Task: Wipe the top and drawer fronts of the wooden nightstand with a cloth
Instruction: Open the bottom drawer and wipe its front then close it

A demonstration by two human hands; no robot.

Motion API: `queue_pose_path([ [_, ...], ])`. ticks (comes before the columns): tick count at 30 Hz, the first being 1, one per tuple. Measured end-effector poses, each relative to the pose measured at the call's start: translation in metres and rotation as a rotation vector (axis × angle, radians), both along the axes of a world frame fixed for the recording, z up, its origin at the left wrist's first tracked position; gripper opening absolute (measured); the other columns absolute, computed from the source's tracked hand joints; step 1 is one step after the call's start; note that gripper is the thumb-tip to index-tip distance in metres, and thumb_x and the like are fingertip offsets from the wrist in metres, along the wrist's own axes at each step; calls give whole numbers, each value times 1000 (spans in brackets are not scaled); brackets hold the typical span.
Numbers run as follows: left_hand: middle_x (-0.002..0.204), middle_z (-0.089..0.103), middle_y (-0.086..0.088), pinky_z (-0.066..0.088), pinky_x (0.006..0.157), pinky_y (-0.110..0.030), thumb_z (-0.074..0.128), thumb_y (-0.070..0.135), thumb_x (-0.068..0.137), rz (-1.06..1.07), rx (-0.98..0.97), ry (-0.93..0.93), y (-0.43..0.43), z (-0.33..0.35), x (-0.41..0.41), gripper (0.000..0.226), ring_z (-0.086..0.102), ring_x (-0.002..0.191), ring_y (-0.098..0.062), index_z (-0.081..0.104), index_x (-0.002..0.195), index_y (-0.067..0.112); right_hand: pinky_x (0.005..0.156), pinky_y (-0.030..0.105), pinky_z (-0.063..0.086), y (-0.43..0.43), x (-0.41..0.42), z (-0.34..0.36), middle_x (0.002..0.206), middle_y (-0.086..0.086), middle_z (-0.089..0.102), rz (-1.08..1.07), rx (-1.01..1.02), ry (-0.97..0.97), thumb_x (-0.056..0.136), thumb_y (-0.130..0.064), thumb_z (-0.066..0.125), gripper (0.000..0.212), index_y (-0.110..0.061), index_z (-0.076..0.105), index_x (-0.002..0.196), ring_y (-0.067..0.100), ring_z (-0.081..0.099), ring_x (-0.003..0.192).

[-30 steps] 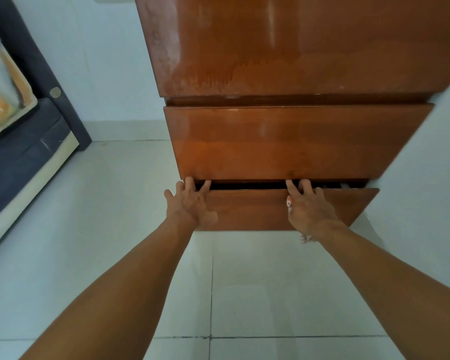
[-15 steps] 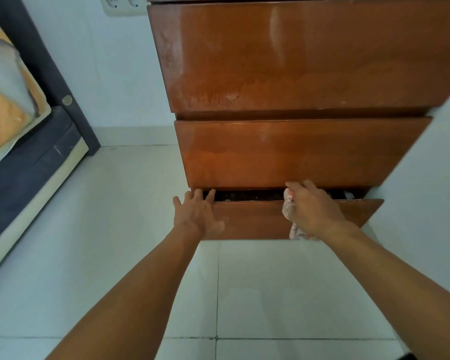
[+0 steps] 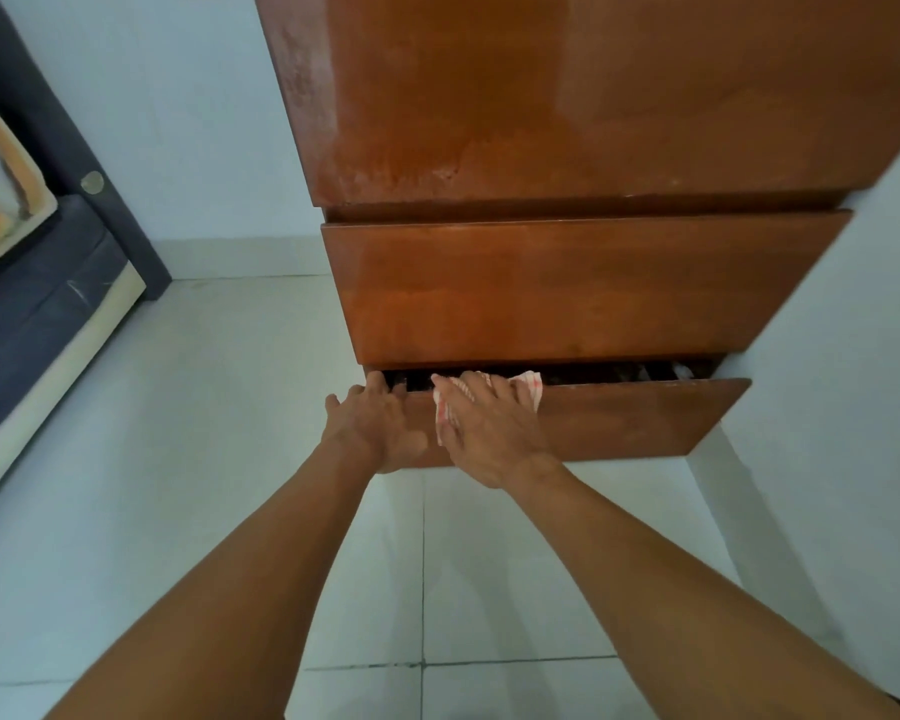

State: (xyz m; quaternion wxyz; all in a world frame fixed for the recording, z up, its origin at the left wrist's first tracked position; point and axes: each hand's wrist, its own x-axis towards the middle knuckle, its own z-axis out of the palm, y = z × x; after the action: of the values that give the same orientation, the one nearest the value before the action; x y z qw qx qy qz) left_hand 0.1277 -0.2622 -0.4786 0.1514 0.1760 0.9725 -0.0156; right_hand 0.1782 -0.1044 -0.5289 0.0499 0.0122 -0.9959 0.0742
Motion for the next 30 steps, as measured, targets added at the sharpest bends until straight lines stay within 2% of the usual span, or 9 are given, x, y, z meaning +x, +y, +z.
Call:
queue_pose_path([
  [3,153,31,-9,26,115,-63,47,45,90,9,-23,10,2,-3,-3,67,41,136,-34,32,153,29,109,46,32,13,-8,-3,145,0,49,42,34,-9,102,-37,47,57,-30,29,156,28,46,127],
  [7,157,24,-9,17,117,-68,50,44,91,15,-67,-1,5,-8,1,68,37,141,-33,27,153,28,104,44,36,35,-3,-10,139,2,54,23,77,34,92,-15,62,62,-27,40,149,29,51,119],
  [11,156,32,-5,15,117,-68,50,40,91,27,-61,16,6,-13,1,66,38,141,-30,28,151,26,98,46,41,91,14,-10,128,4,61,-26,103,65,88,-8,63,57,-26,50,141,32,56,109],
  [14,160,33,-3,16,119,-64,47,38,93,27,-83,5,8,-12,0,74,32,146,-29,16,159,24,93,46,45,133,29,-12,118,5,62,-72,132,106,84,-5,65,57,-24,55,136,32,58,102],
  [19,167,20,-2,16,119,-64,46,43,94,49,-83,-24,9,-8,5,79,20,152,-28,8,161,26,93,48,46,203,51,-23,117,8,63,-151,183,176,90,-10,64,44,-21,56,132,35,58,104],
  [22,168,16,-2,16,118,-67,46,48,93,59,-77,-23,9,-11,7,81,17,152,-29,5,161,27,88,51,47,242,67,-22,114,16,64,-246,183,214,88,-11,51,38,-14,59,126,42,59,98],
  [25,168,13,-1,16,118,-68,47,49,92,64,-73,-5,10,-13,8,83,14,153,-28,5,160,28,86,51,47,259,73,-21,107,20,65,-248,192,243,85,-11,43,40,-7,62,120,43,59,90],
  [30,169,11,-1,10,116,-71,47,48,91,63,-79,1,13,-12,10,85,10,155,-28,5,161,26,93,53,47,257,73,-30,112,23,64,-263,205,315,86,1,52,36,-4,62,120,45,58,96],
])
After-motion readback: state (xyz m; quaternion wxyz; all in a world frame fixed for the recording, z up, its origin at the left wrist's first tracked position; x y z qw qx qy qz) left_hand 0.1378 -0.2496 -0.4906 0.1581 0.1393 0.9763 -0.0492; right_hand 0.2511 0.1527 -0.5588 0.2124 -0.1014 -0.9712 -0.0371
